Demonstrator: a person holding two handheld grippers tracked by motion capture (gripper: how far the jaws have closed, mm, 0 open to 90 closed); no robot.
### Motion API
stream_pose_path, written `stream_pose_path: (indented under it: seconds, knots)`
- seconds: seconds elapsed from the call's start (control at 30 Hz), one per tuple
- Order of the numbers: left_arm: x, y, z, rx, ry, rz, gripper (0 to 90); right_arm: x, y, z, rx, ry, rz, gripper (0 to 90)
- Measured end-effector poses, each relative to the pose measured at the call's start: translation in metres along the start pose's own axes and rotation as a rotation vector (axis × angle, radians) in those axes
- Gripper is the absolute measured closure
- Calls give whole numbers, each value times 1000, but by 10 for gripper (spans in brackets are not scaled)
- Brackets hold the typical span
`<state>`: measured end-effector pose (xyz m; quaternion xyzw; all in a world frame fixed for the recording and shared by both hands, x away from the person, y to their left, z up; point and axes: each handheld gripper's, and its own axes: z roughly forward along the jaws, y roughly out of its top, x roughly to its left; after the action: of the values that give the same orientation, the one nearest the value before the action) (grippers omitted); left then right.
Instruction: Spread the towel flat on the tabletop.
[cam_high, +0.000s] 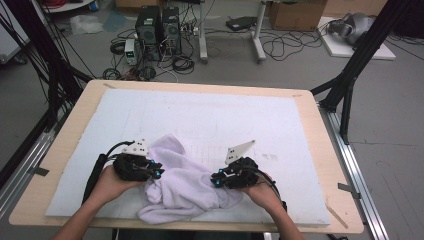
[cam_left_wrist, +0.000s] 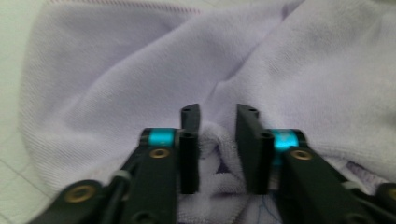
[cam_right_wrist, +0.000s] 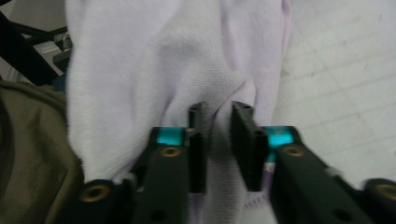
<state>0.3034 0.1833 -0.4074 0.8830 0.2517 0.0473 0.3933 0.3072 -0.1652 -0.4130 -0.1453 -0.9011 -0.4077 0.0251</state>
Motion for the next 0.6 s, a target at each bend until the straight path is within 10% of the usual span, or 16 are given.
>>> stream_pose_path:
  seconds: [0.23, 0.6]
  knots:
    - [-10, -7, -14, -18, 6, 8, 840, 17, 8, -32, -64, -44, -37, 856]
    - [-20, -20, -26, -30, -3, 12, 828, 40, 0, -16, -11, 23, -71, 831]
